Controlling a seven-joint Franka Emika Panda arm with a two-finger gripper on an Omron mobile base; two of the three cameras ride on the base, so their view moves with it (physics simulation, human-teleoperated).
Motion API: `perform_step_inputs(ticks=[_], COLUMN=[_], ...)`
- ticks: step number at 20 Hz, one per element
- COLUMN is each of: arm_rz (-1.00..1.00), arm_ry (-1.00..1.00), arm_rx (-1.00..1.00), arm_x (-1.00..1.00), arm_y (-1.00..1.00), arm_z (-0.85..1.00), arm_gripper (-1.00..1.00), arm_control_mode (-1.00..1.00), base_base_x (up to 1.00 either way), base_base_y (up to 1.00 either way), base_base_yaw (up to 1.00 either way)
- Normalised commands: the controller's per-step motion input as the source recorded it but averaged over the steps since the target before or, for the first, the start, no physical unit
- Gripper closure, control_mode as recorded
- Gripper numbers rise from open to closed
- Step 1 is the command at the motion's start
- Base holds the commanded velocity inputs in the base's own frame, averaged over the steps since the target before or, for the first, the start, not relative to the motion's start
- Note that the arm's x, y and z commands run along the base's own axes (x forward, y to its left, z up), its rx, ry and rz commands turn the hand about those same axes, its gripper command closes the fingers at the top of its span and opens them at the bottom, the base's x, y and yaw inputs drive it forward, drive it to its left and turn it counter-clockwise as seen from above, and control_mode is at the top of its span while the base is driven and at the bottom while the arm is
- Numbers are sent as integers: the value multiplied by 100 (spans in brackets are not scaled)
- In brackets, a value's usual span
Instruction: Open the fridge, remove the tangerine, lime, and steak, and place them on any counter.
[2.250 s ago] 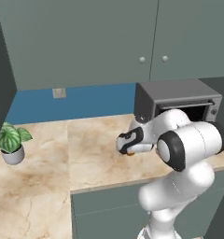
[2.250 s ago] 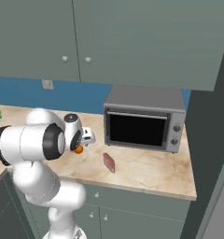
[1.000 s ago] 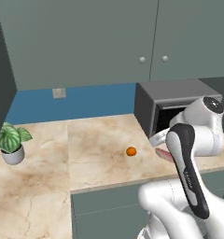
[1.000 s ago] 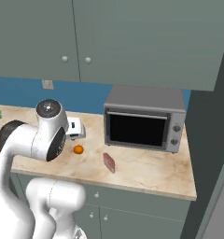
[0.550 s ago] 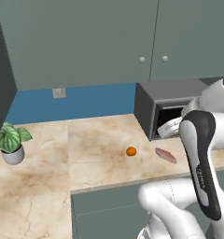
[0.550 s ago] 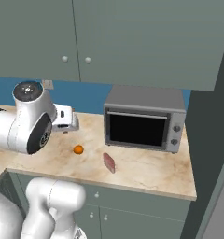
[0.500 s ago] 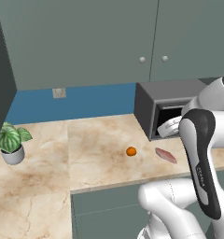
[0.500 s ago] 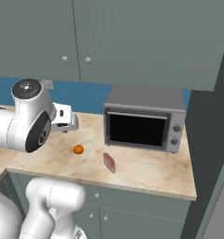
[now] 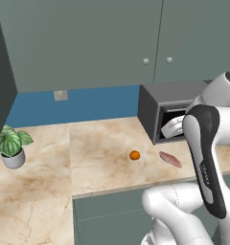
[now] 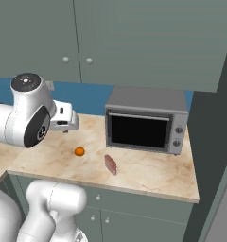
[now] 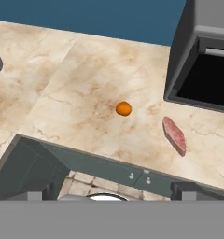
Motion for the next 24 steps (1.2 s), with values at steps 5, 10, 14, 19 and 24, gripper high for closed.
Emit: perform_step_inputs(ticks=[5, 10, 14, 19, 24], arm_rz=[0, 0, 0, 0, 0], arm_ry=[-2, 0, 0, 0, 0], arm_rx=[0, 0, 0, 0, 0], arm_x=[-5, 0, 0, 0, 0], arm_y=[-2, 0, 0, 0, 0], arm_z=[0, 0, 0, 0, 0], arm_gripper=[-100, -100, -100, -100, -100], arm_control_mode=[100, 100, 100, 100, 100], base_base_x=[-22, -15, 13, -34, -34], base_base_y=[-27, -81, -83, -86, -71], base_base_yaw=[-9, -18, -7, -11, -26])
